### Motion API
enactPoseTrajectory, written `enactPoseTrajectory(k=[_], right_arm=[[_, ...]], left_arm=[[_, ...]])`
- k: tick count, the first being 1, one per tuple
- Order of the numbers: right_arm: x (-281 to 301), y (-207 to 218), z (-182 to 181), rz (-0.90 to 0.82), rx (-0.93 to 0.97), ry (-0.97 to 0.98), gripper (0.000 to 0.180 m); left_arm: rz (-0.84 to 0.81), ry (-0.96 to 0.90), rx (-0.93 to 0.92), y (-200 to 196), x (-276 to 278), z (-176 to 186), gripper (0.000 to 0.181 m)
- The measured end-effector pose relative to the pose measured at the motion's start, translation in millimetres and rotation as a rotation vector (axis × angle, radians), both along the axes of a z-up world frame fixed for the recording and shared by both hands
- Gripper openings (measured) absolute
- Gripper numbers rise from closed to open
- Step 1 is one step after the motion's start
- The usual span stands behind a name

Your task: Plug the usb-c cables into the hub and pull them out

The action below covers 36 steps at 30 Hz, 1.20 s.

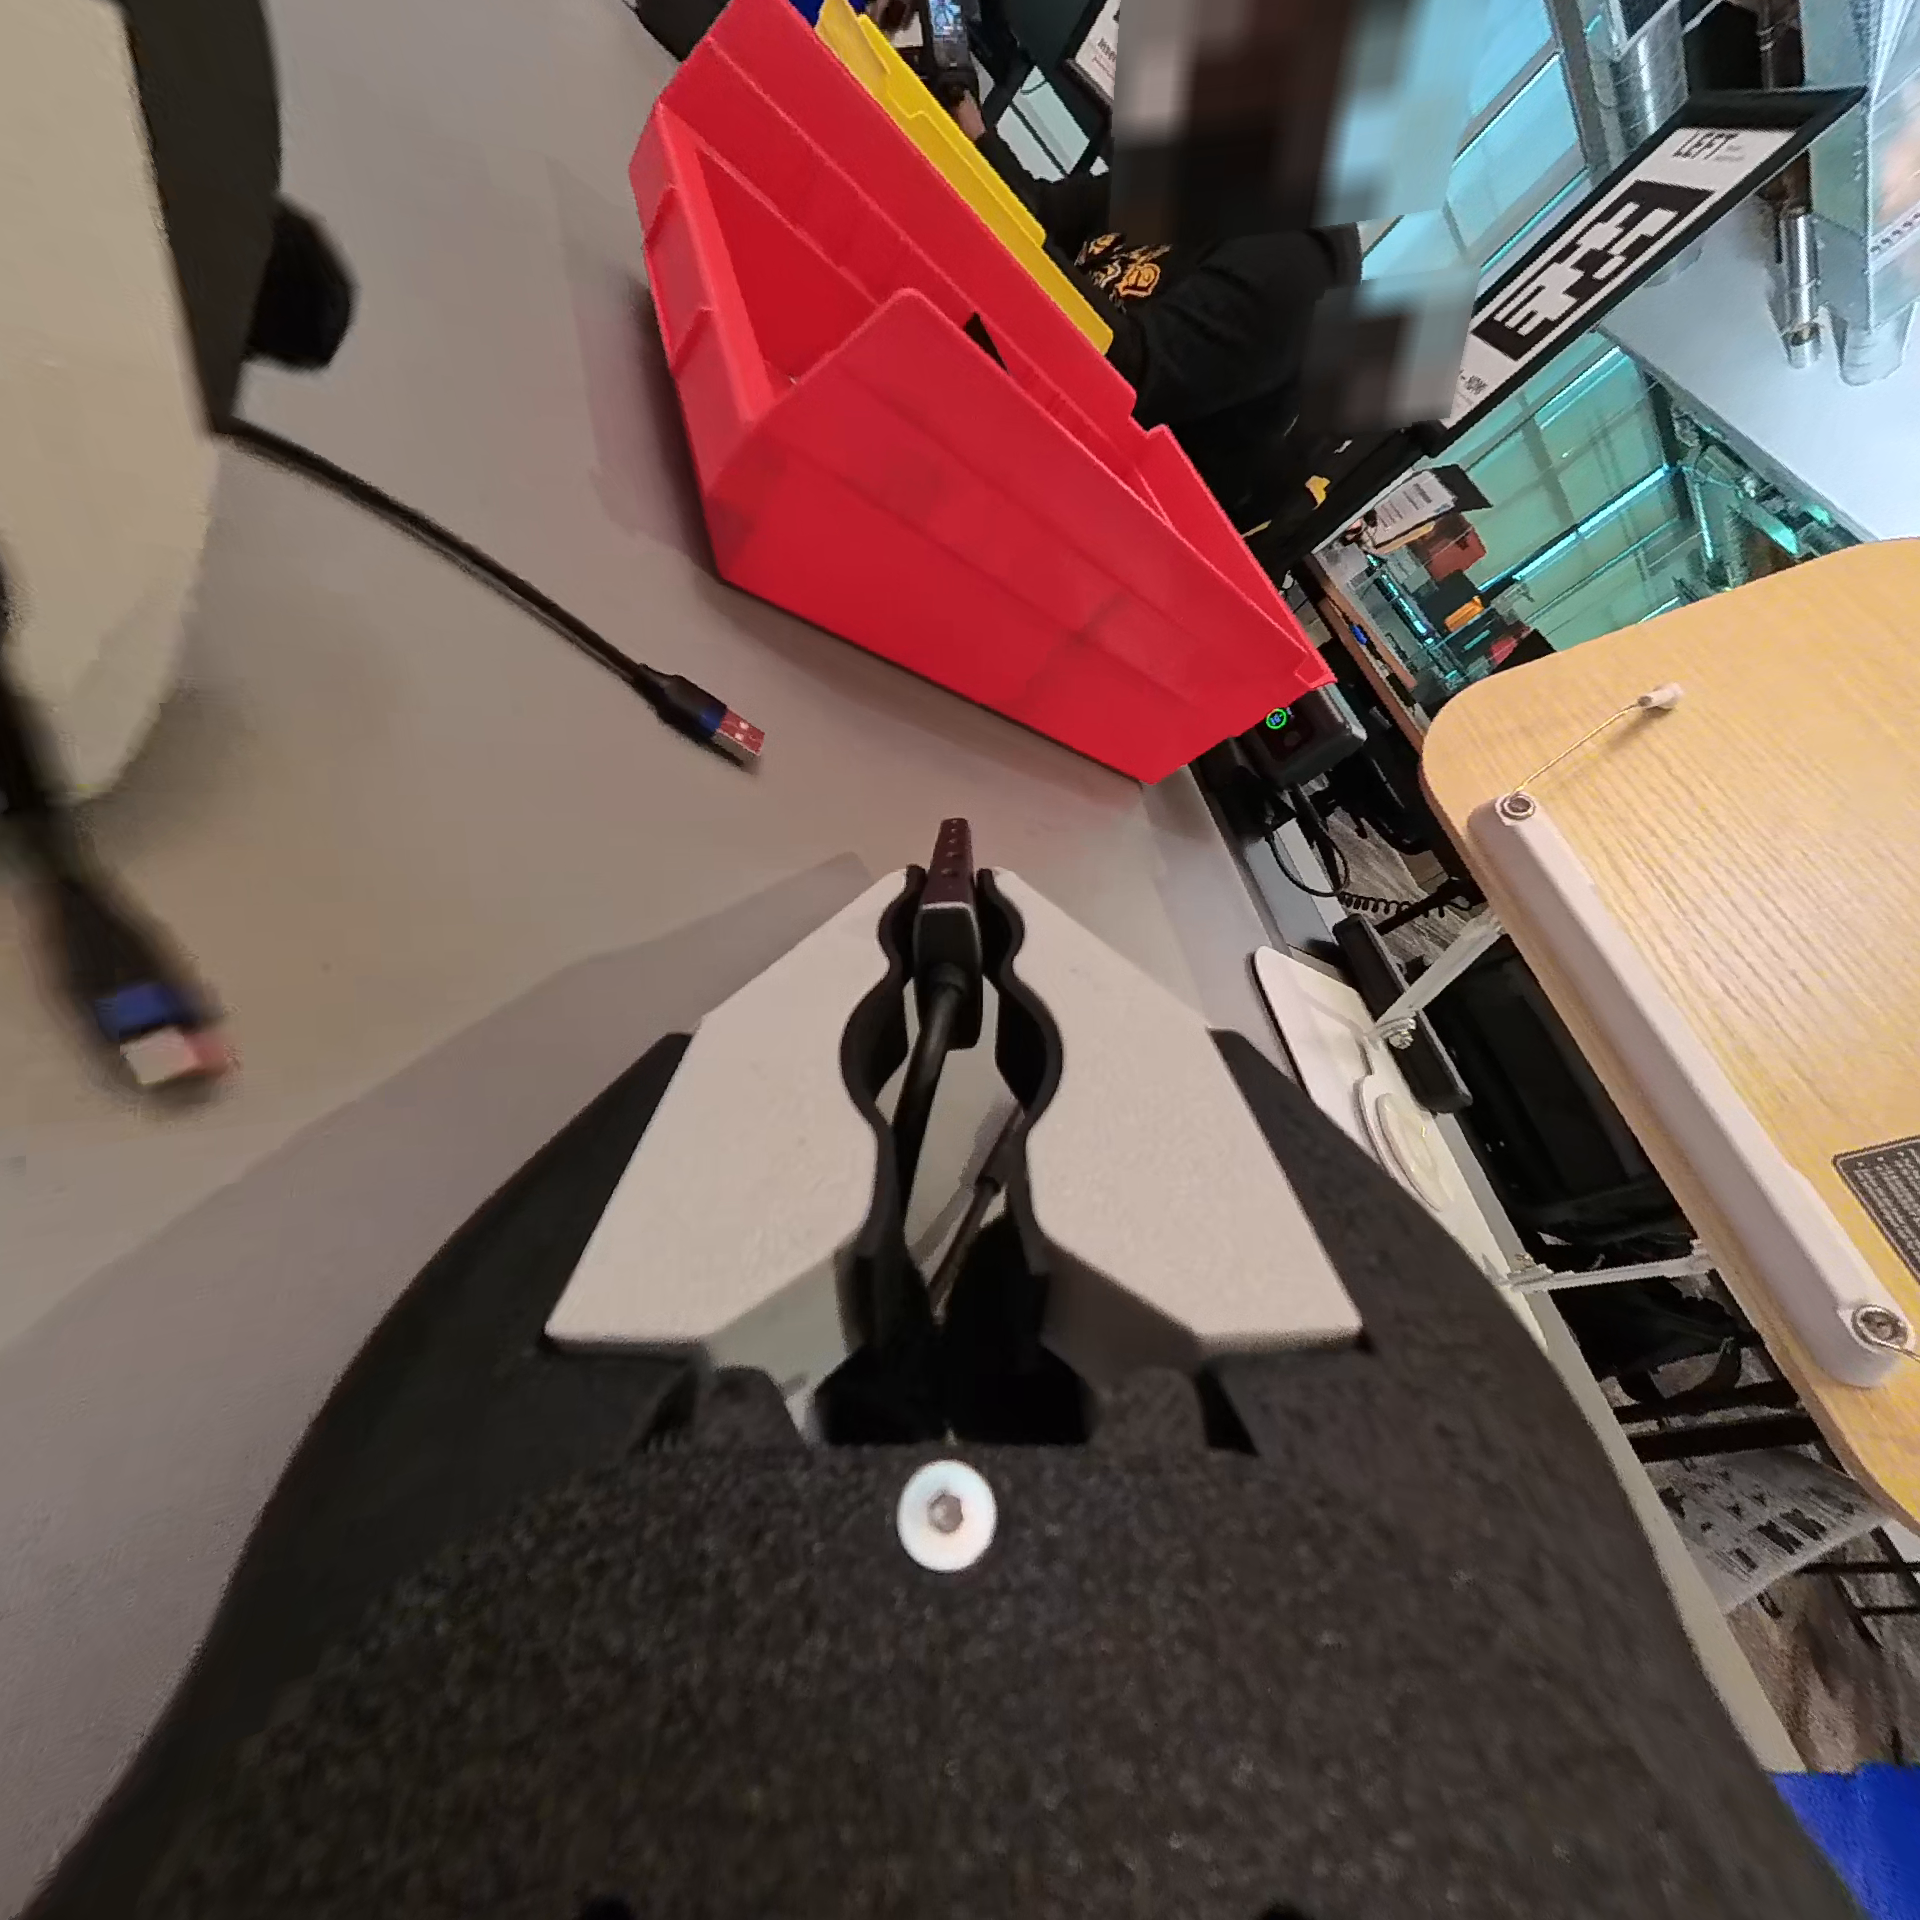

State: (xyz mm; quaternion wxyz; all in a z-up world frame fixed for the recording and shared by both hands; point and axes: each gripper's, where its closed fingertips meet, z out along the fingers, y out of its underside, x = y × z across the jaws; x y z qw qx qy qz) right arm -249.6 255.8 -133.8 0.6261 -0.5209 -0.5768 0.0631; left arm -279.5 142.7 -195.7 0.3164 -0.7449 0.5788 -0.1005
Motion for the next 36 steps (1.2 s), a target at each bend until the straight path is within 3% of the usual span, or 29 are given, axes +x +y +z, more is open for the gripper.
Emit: enactPoseTrajectory(k=[1,5,9,36], right_arm=[[-0.5,-0.9,-0.1,0.008,0.007,-0.008,0.009],[-4.3,-6.6,-3.3,0.02,0.1,-0.097,0.009],[-15.3,-21.1,-14.1,0.049,0.27,-0.26,0.009],[-25.5,-29.7,-26.6,0.078,0.402,-0.384,0.009]], left_arm=[[0.03,0.043,0.107,12.9,-7.9,7.6,0.002],[0.136,0.029,0.343,40.8,-22.5,46.7,0.002],[0.139,0.084,0.401,41.1,-20.3,41.4,0.002],[0.132,0.083,0.301,38.9,-18.9,27.0,0.002]])
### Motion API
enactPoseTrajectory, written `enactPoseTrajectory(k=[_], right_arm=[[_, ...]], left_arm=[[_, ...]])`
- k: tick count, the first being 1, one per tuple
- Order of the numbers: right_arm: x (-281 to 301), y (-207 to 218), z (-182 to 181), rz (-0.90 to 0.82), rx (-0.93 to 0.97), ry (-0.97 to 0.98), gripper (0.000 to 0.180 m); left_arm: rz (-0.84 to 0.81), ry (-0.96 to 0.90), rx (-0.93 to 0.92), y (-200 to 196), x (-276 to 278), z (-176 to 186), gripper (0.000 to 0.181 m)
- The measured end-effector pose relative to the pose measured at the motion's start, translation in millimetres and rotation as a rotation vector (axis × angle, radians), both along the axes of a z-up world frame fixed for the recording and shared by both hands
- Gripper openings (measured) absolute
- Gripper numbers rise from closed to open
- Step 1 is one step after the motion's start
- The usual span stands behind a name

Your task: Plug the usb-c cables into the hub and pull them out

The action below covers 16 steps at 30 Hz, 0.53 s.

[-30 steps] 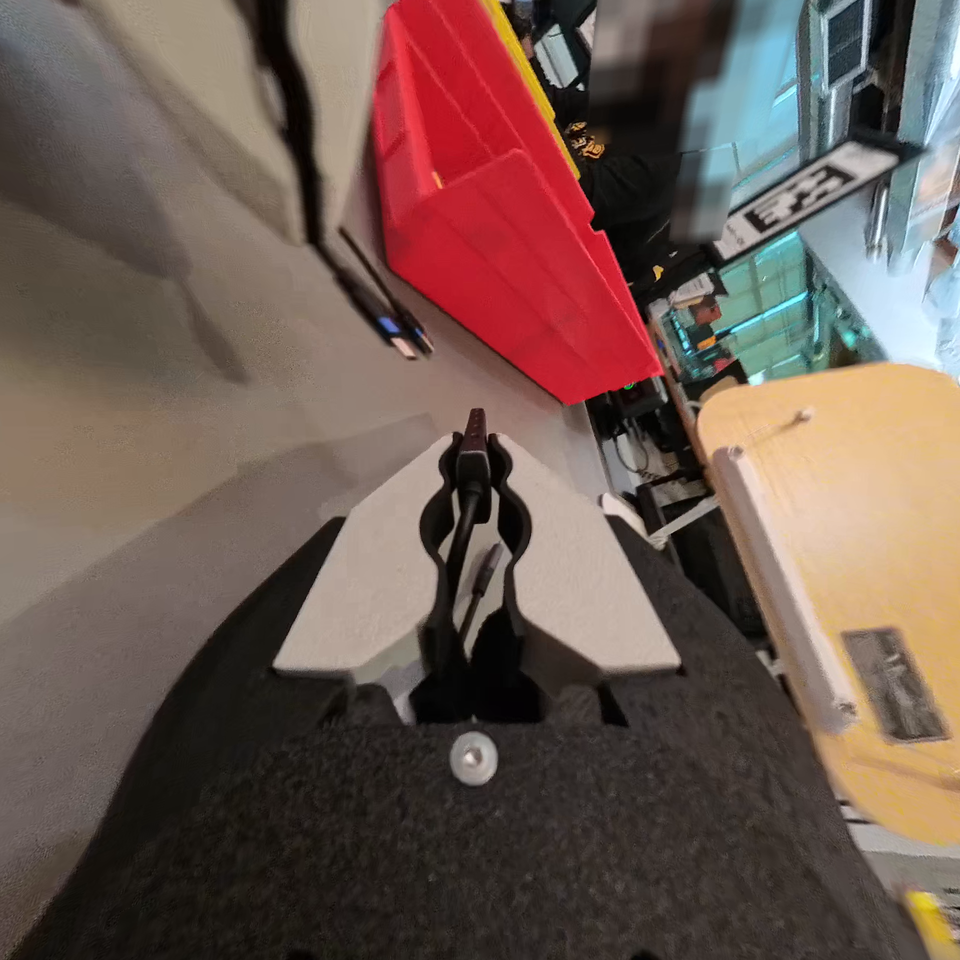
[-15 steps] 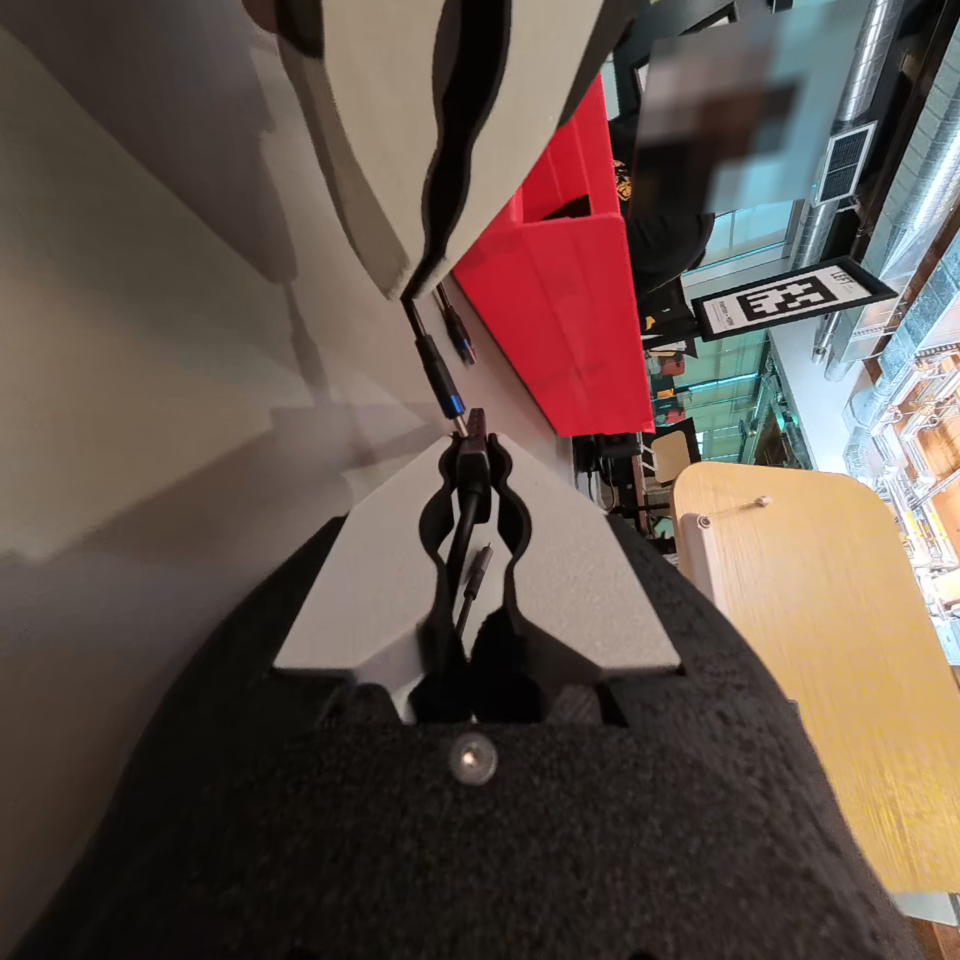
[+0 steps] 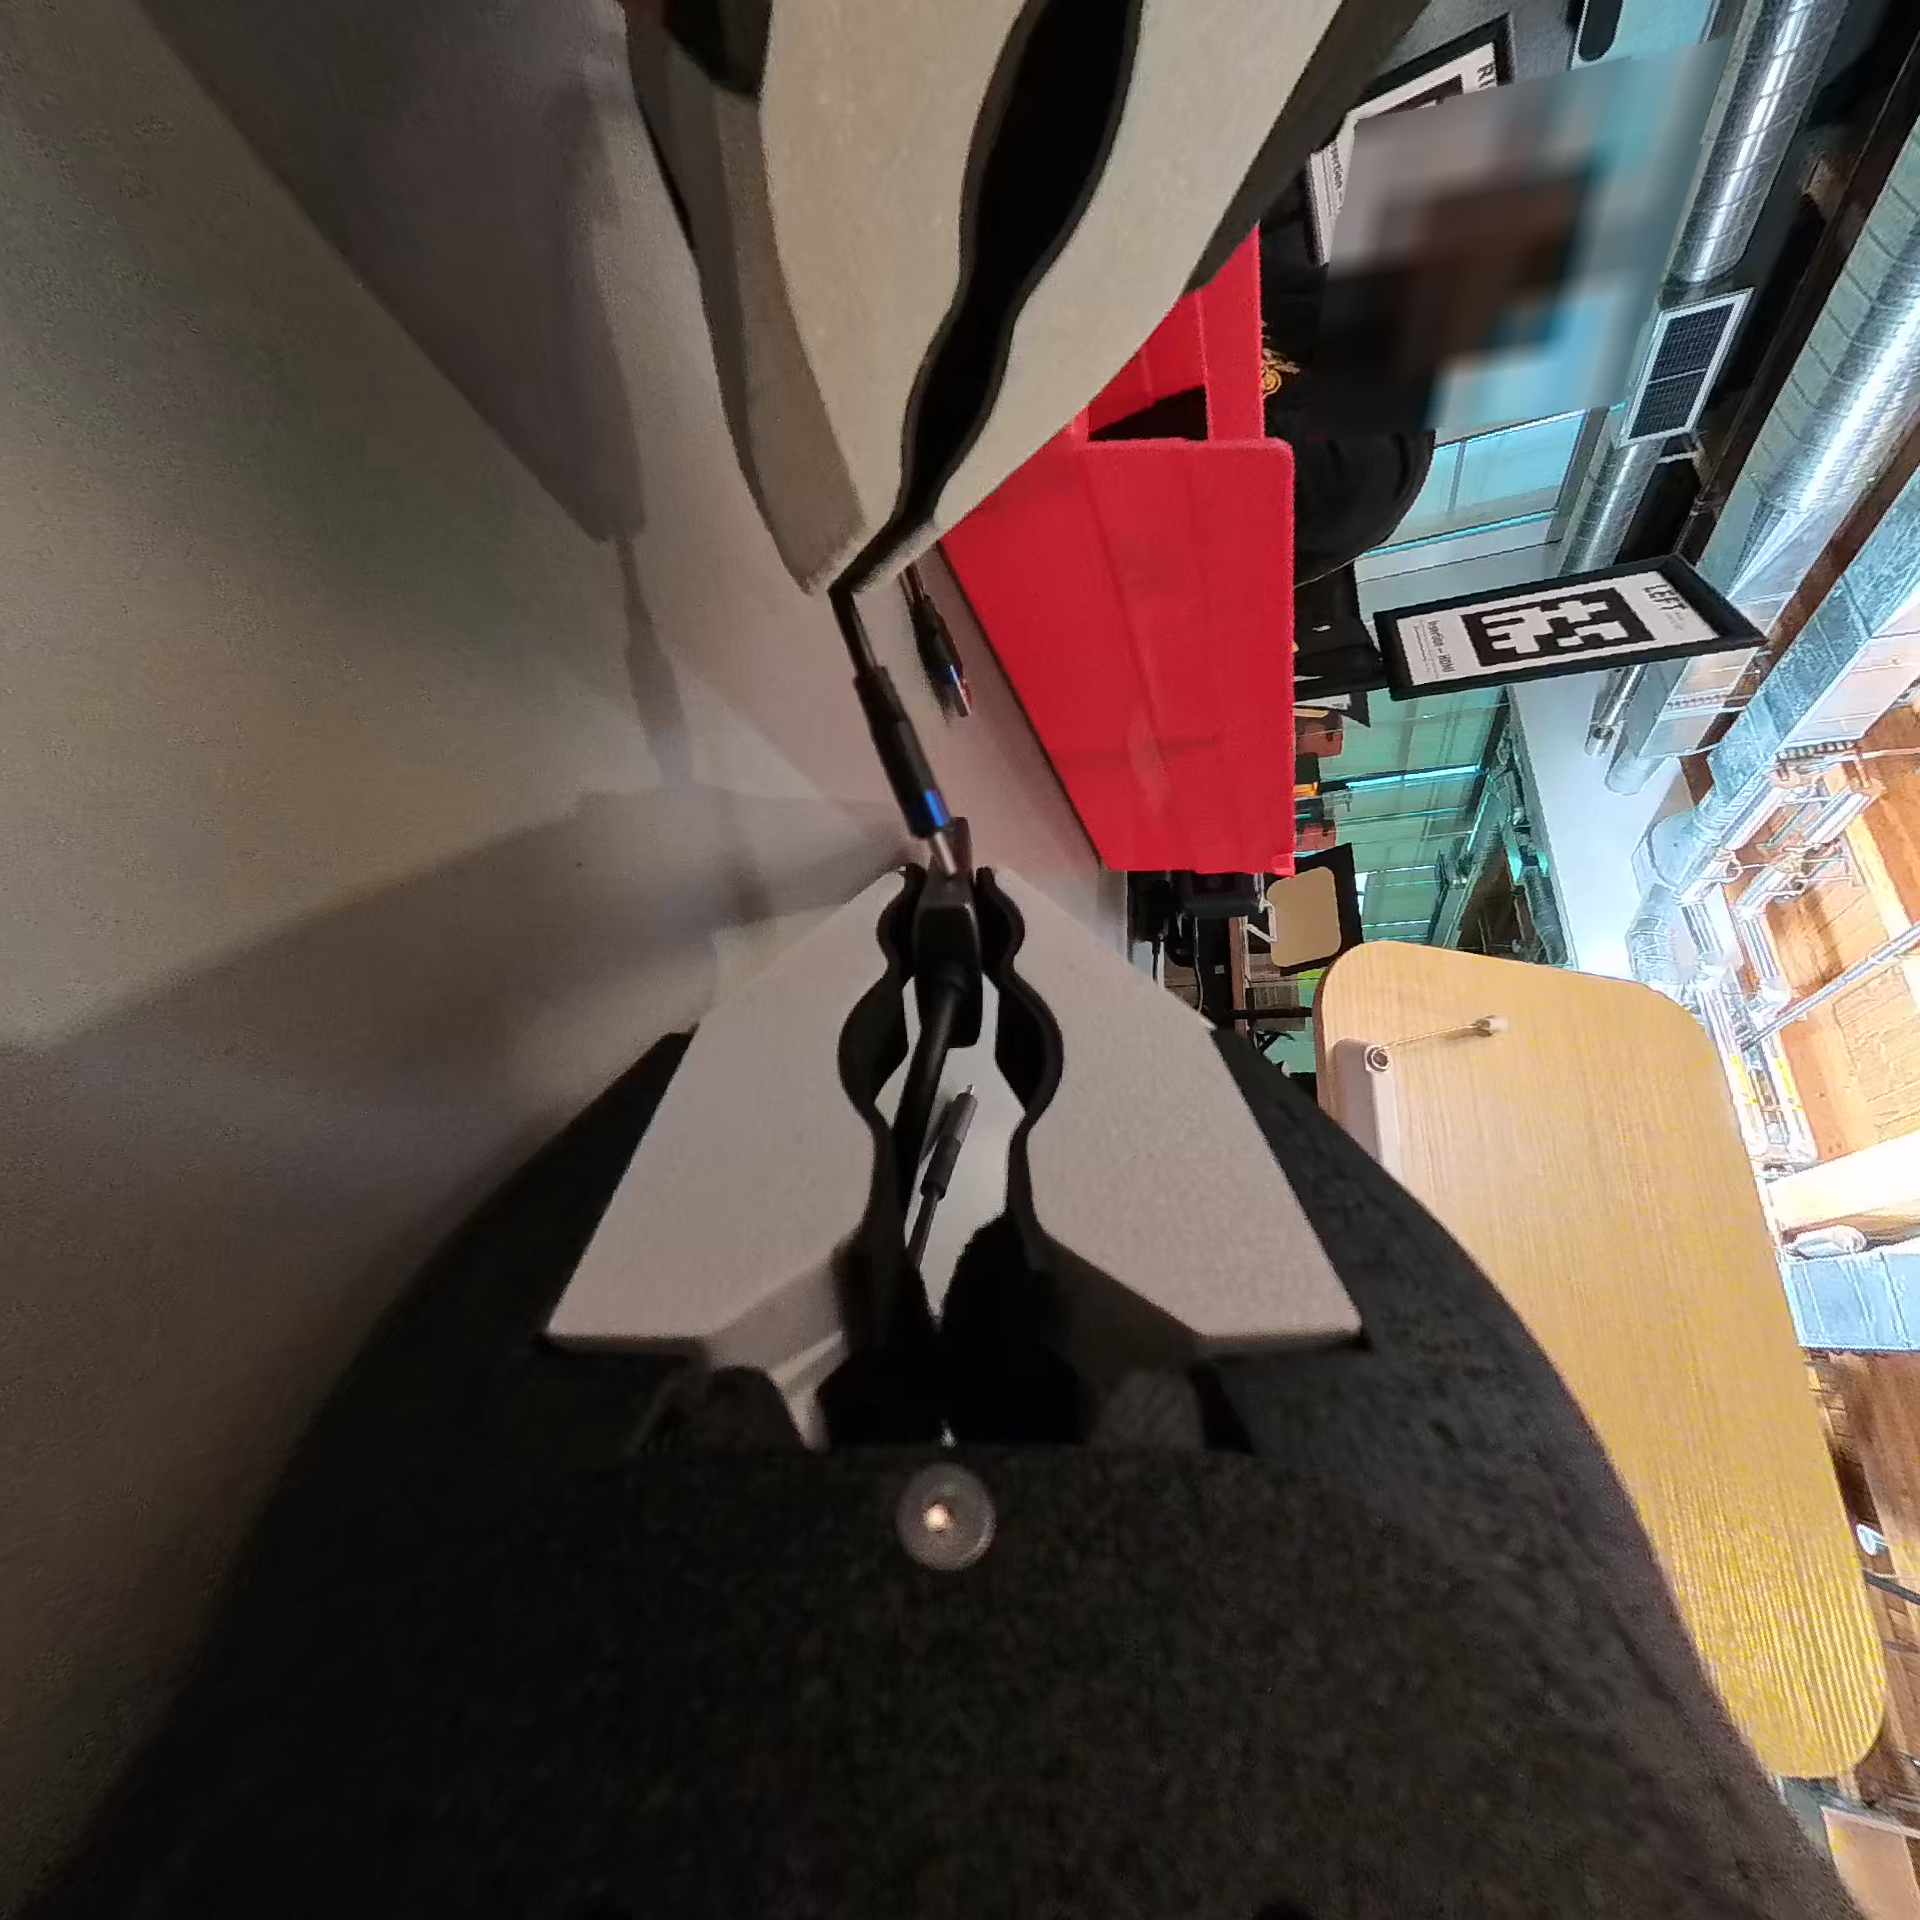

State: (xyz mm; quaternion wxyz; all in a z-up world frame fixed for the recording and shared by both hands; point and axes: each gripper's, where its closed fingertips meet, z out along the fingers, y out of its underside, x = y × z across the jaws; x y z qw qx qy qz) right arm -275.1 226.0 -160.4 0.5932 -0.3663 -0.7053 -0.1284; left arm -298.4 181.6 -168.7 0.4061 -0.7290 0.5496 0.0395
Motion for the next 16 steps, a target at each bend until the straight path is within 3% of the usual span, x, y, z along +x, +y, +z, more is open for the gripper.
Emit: enactPoseTrajectory(k=[9,16], right_arm=[[-1.5,-1.4,-1.4,0.006,0.038,-0.032,0.009],[0.4,-1.0,4.4,0.012,0.067,-0.018,0.008]], left_arm=[[0.009,-0.02,-0.012,1.1,0.2,-0.1,0.002],[0.048,-0.345,-0.263,-3.0,7.8,4.3,0.002]])
